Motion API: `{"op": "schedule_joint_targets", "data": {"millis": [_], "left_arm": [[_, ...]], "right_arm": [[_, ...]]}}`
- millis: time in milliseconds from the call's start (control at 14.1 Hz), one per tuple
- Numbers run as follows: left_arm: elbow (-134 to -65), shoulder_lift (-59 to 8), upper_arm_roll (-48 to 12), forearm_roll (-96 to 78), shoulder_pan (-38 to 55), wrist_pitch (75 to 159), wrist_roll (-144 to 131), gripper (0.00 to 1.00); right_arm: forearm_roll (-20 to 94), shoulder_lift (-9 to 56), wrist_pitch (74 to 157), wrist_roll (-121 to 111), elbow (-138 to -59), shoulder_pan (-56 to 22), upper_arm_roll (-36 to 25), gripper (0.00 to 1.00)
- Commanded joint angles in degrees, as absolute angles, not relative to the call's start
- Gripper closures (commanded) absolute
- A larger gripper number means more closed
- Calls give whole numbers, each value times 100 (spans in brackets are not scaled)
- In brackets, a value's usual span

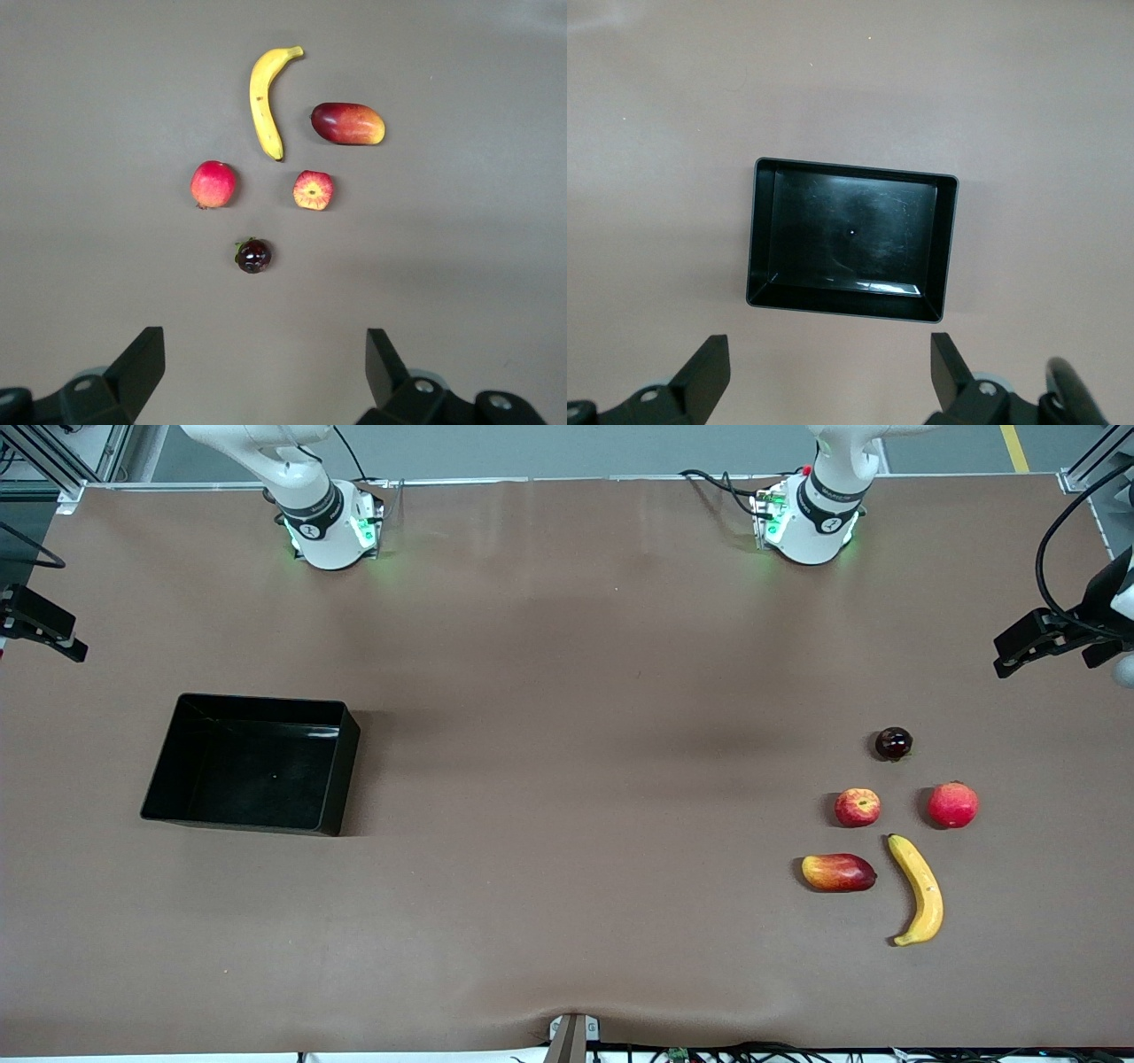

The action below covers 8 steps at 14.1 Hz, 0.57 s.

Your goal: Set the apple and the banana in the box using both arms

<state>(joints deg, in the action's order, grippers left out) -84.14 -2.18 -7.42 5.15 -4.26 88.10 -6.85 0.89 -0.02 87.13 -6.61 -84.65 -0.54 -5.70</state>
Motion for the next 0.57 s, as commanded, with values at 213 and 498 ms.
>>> {"op": "schedule_joint_targets", "data": {"millis": [213,498], "left_arm": [[-8288,-464,-738,589,-483,8868,-580,0],[-8349,-1219,-729,580,-755,9473,-580,0]], "right_arm": [[70,-26,8648,-483,-8429,-26,-536,0],[79,184,8657,-527,-8429,44,-545,0]]}}
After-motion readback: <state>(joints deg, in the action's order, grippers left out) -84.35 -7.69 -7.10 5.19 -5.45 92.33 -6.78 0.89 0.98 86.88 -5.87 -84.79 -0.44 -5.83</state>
